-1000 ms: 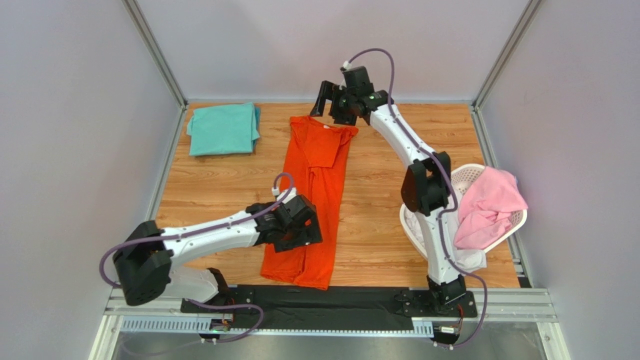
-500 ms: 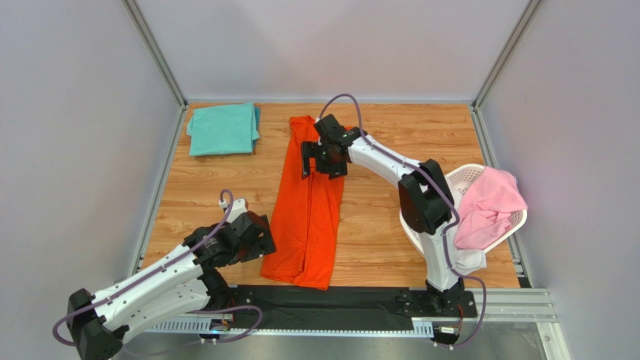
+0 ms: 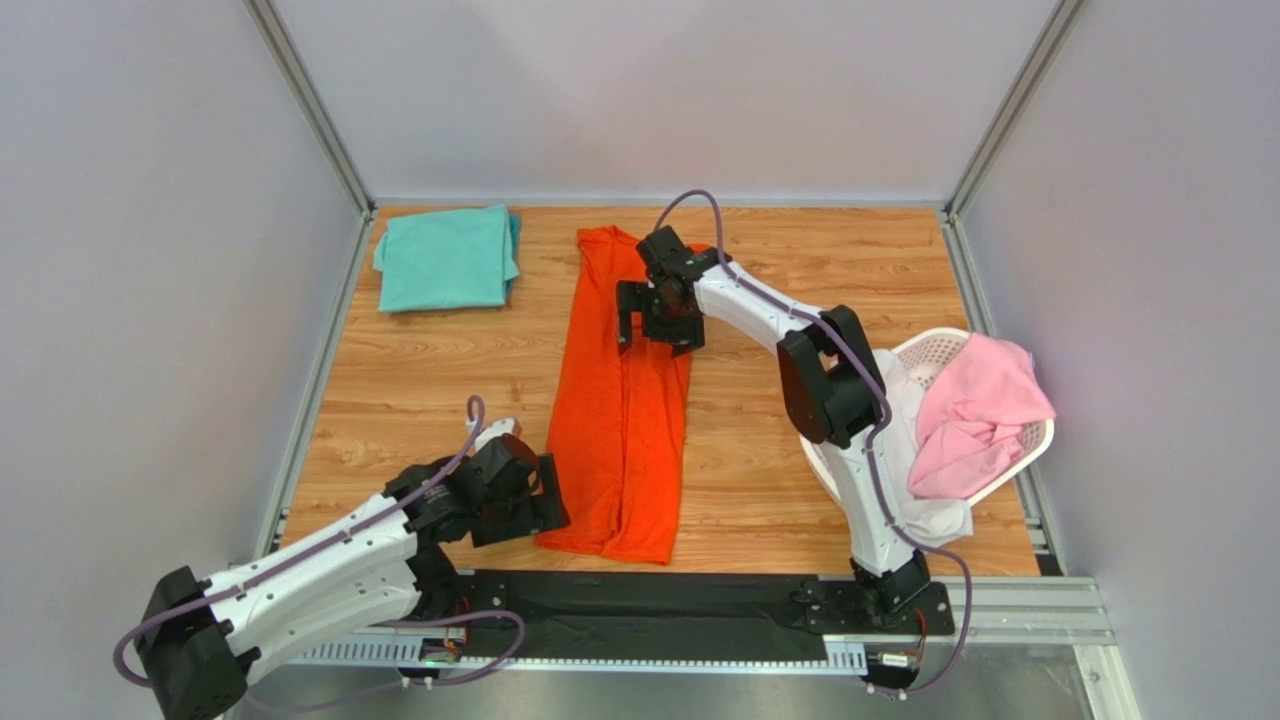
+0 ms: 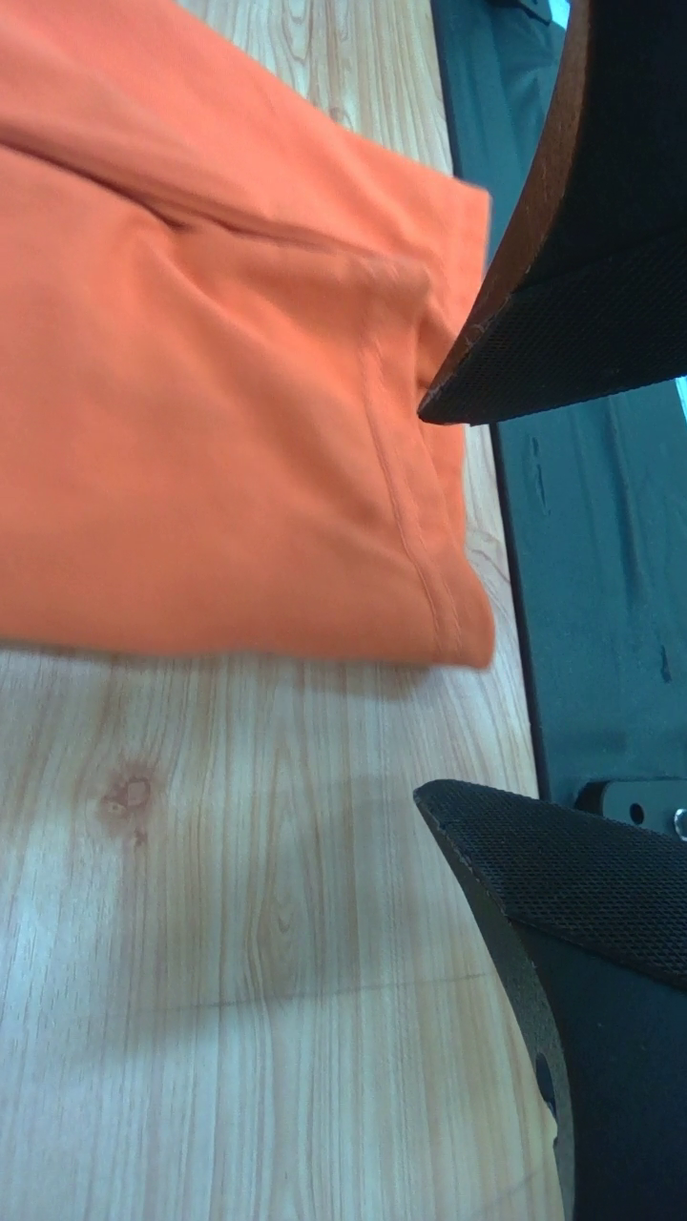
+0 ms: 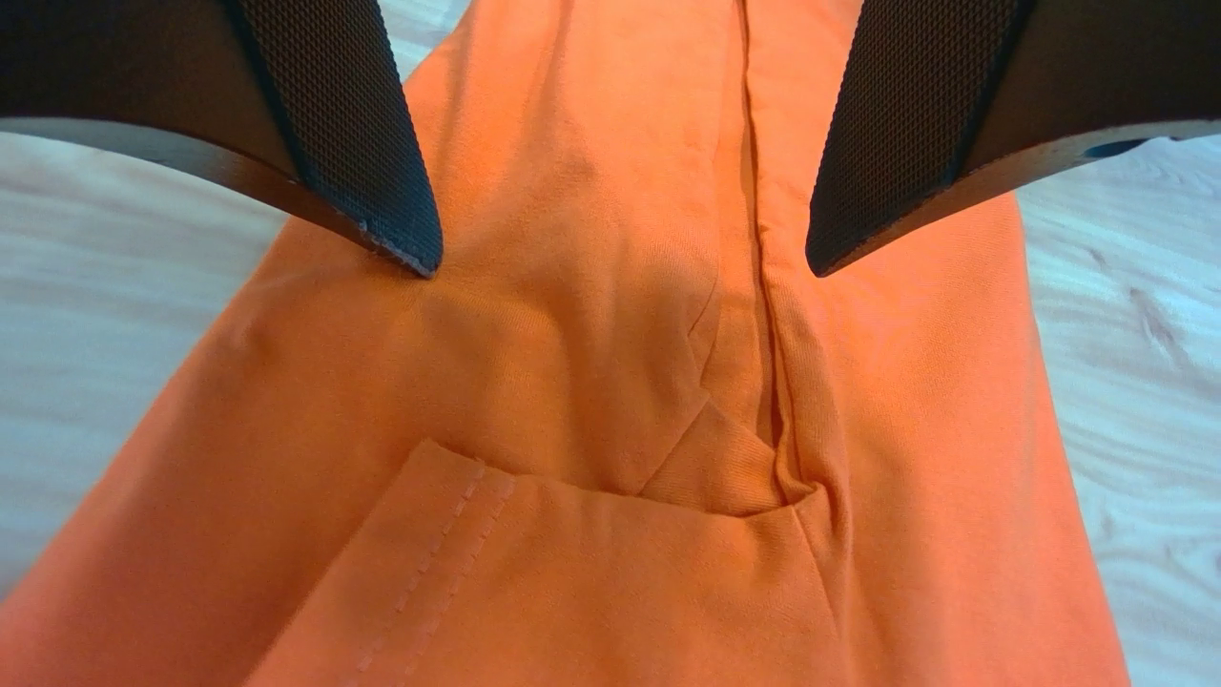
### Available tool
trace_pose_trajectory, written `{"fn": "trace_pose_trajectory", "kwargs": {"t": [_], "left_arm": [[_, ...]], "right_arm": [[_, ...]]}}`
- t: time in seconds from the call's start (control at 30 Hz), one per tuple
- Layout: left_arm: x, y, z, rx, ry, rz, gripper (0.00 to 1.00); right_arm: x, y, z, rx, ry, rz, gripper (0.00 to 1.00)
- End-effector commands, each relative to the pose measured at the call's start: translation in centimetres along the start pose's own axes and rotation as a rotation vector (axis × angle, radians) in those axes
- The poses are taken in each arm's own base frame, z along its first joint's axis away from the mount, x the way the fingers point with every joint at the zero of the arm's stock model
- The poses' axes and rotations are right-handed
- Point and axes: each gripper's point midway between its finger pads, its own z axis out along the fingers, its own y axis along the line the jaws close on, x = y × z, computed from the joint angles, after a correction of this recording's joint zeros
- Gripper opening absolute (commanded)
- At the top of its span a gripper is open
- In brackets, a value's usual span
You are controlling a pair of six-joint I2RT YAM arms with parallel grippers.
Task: Fold and stack the t-shirts
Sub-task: Fold the tshirt
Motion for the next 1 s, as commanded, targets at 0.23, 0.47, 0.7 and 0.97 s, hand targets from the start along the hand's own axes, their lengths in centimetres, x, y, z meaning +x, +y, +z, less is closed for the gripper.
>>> {"fn": "trace_pose_trajectory", "kwargs": {"t": [0.23, 0.47, 0.7, 0.97], "left_arm": [[-0.2, -1.5, 1.2, 0.054, 0.017, -0.048, 1.0], [0.2, -2.6, 1.6, 0.108, 0.042, -0.026, 0.88], [0.2, -3.7, 2.8, 0.132, 0.064, -0.014, 0.56], [1.1, -3.7, 3.5, 0.136, 0.111, 0.007, 0.0]], "right_arm": [[-3.9, -1.6, 0.8, 0.003, -0.025, -0.13, 1.0], [-3.5, 0.1, -4.3, -0.01, -0.11, -0.173, 1.0], [-0.4, -0.3, -9.9, -0.011, -0.227, -0.123, 1.0], [8.5, -1.9, -12.4, -0.04, -0.222, -0.116, 1.0]]}}
